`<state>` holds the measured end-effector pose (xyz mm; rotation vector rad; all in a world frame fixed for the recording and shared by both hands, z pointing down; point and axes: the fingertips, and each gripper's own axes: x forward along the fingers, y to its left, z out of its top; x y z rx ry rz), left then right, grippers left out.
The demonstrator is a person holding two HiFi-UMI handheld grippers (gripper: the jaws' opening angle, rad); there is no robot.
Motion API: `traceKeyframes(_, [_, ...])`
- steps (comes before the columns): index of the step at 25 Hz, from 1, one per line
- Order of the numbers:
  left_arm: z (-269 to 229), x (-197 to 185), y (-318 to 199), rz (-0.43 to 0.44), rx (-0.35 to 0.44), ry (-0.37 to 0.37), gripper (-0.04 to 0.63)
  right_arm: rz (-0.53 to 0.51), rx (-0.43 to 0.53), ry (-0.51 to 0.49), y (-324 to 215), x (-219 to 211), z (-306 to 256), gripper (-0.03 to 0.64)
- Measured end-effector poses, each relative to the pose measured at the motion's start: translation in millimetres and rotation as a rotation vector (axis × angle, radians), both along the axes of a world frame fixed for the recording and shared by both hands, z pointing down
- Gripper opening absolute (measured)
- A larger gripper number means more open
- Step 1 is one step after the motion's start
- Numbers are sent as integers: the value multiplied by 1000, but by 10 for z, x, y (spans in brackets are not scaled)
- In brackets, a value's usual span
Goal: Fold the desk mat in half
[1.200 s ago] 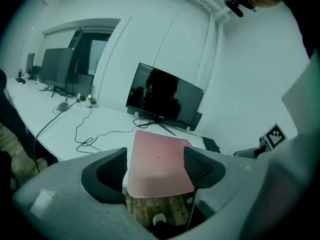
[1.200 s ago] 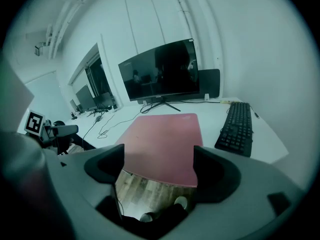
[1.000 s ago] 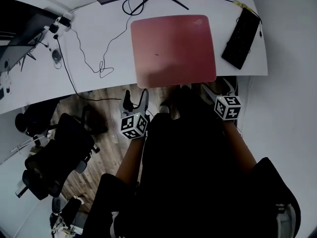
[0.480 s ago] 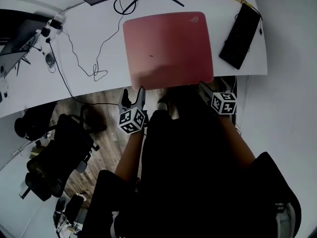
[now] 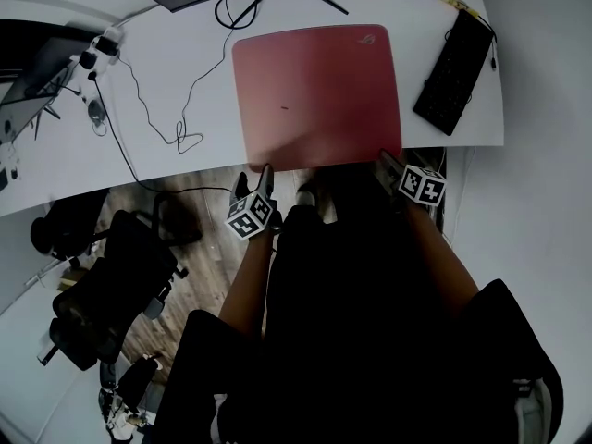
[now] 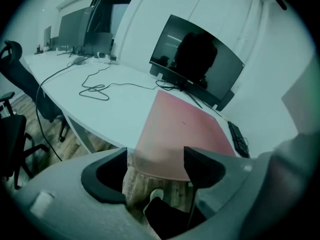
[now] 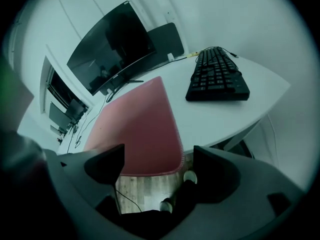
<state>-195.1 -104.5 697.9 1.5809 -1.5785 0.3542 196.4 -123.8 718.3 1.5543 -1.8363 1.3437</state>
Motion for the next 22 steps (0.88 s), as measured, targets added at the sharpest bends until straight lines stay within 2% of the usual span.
traceKeyframes(4, [153, -38, 11, -40, -34, 26, 345, 17, -24, -32, -10, -4, 108, 425])
traceKeyframes(8, [255, -38, -37, -59, -26, 54, 345, 41, -45, -40, -6, 16, 183, 425])
traceKeyframes(15, [462, -16, -74, -109, -53, 102, 345, 4, -67, -62, -23, 10, 323, 425])
traceKeyframes(22, [531, 145, -117, -36, -59, 187, 345, 38, -66, -159, -82, 21, 415, 422])
